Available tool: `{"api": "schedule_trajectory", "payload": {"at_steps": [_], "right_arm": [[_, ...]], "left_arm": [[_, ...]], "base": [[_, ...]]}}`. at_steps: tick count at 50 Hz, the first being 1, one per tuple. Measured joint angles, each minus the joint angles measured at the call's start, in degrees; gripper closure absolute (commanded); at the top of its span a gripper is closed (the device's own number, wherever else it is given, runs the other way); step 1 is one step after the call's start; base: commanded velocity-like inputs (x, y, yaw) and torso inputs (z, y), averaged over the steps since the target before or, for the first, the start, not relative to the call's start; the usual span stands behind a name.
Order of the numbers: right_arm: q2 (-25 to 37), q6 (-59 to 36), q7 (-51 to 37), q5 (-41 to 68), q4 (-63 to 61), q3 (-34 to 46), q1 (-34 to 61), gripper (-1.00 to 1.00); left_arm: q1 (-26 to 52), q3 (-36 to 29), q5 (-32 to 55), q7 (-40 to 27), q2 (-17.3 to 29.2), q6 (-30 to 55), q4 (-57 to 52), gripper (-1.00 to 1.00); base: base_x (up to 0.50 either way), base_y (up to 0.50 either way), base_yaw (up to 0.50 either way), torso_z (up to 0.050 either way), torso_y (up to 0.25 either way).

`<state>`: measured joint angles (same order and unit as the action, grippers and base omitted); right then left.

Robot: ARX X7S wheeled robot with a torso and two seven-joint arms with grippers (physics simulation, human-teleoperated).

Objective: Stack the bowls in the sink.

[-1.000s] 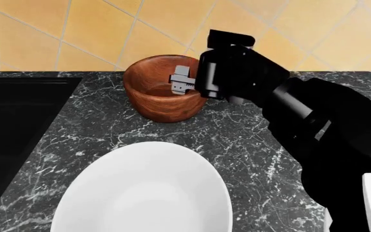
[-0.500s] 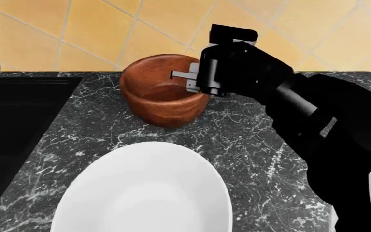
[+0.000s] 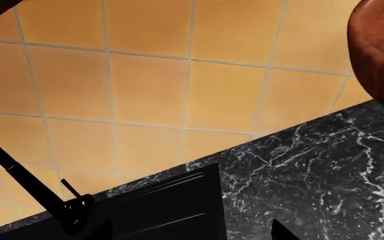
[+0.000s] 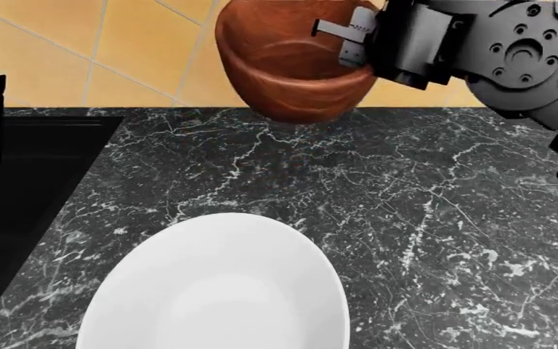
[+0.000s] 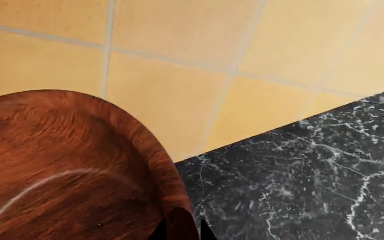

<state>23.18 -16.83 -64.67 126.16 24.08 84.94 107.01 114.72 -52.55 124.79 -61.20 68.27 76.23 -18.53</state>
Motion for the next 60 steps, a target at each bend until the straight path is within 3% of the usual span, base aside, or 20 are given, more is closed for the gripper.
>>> {"api": "schedule_trajectory", "payload": {"at_steps": [19,40,60], "right_arm": [[12.5,-2.4,-9.8,1.7,-15.7,-2.9,7.2,1.0],[21.8,-5.0,-17.1,3.6,-25.1,-4.8,12.4,1.0],[27.0,-5.3,-21.0,4.3,-31.4,-4.8,13.6,1.0]], "left_arm": [[1.3,-0.7,10.6,-1.2,-3.4,-6.2,0.4,-1.0],[3.9,-8.8,26.0,-5.4,-8.1,-5.4,-0.3,-1.0],[3.0,-14.7,30.0,-7.9,-8.7,-4.5,-1.7,-1.0]], "base": [[0.0,0.0,0.0,0.0,0.001],[0.0,0.0,0.0,0.0,0.0],[0.0,0.0,0.0,0.0,0.0]]}}
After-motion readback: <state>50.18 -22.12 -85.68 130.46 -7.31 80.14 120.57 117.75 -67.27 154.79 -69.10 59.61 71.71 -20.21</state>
